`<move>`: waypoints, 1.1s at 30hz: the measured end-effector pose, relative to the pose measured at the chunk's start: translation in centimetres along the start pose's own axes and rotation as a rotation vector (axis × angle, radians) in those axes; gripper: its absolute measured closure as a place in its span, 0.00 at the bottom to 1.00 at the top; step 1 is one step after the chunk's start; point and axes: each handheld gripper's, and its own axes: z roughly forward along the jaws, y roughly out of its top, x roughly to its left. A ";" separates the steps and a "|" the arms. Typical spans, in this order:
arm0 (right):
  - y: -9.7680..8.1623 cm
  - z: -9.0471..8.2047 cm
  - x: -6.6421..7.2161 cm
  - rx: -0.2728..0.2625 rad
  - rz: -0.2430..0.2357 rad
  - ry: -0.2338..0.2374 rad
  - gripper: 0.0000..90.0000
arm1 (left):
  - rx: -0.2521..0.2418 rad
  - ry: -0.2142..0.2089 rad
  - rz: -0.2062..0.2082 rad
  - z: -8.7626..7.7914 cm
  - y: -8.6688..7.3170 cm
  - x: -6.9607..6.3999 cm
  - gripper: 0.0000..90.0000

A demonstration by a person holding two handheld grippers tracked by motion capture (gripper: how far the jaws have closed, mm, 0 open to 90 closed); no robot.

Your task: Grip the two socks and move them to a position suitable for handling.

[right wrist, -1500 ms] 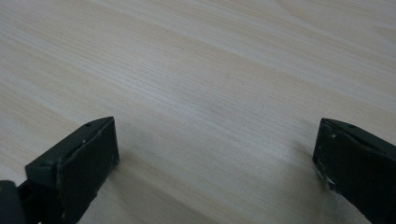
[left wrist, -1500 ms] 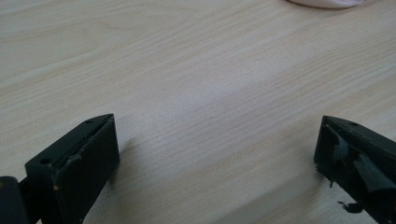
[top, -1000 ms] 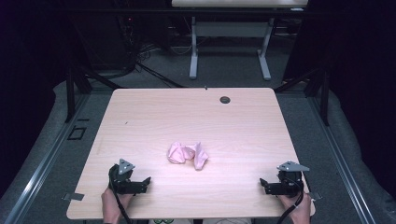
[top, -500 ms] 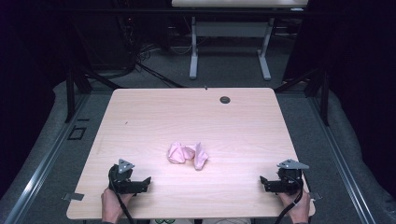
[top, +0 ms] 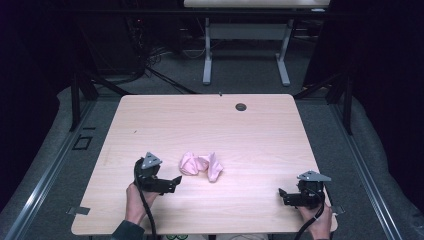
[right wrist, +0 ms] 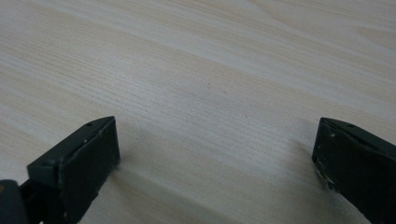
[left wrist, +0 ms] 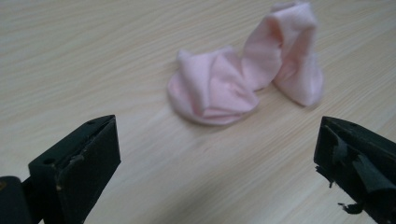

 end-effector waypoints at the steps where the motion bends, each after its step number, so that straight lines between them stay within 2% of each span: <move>1: 0.0 0.0 0.0 -0.002 0.000 0.000 0.00 | 0.001 -0.019 0.020 0.5 1.0 -0.5 0.00; 8: 0.0 0.0 0.0 -0.002 0.000 -0.004 0.01 | 0.008 -0.068 0.062 2.3 3.6 -1.8 0.00; 10: 0.0 0.0 0.0 -0.003 0.001 -0.004 0.01 | 0.018 -0.079 0.067 2.9 4.2 -2.0 0.04; 11: 0.0 0.0 0.0 -0.004 0.004 -0.007 0.01 | 0.023 -0.087 0.073 3.4 4.7 -2.2 0.10; 15: 0.0 0.0 0.0 -0.002 0.003 -0.008 0.01 | 0.029 -0.106 0.100 4.5 6.0 -2.9 0.15; 19: 0.0 0.0 0.0 -0.002 0.004 -0.008 0.01 | 0.049 -0.107 0.113 5.6 6.7 -3.3 0.19; 20: 0.0 0.0 0.0 -0.002 0.004 -0.008 0.01 | 0.064 -0.118 0.123 6.1 7.0 -3.4 0.20; 26: -0.1 0.0 0.0 -0.007 0.010 -0.011 0.01 | 0.104 -0.133 0.134 7.3 7.3 -3.5 0.26; 29: -0.1 0.0 0.0 -0.005 0.010 -0.016 0.01 | 0.126 -0.160 0.130 7.7 7.2 -3.3 0.32; 31: -0.1 0.0 0.0 -0.006 0.009 -0.012 0.01 | 0.126 -0.163 0.126 7.9 7.2 -3.3 0.41; 32: -0.1 0.0 0.0 -0.005 0.010 -0.013 0.01 | 0.127 -0.170 0.125 8.0 7.1 -3.2 0.52; 33: -0.1 0.0 0.0 -0.007 0.010 -0.013 0.01 | 0.135 -0.183 0.129 8.1 7.1 -3.1 0.55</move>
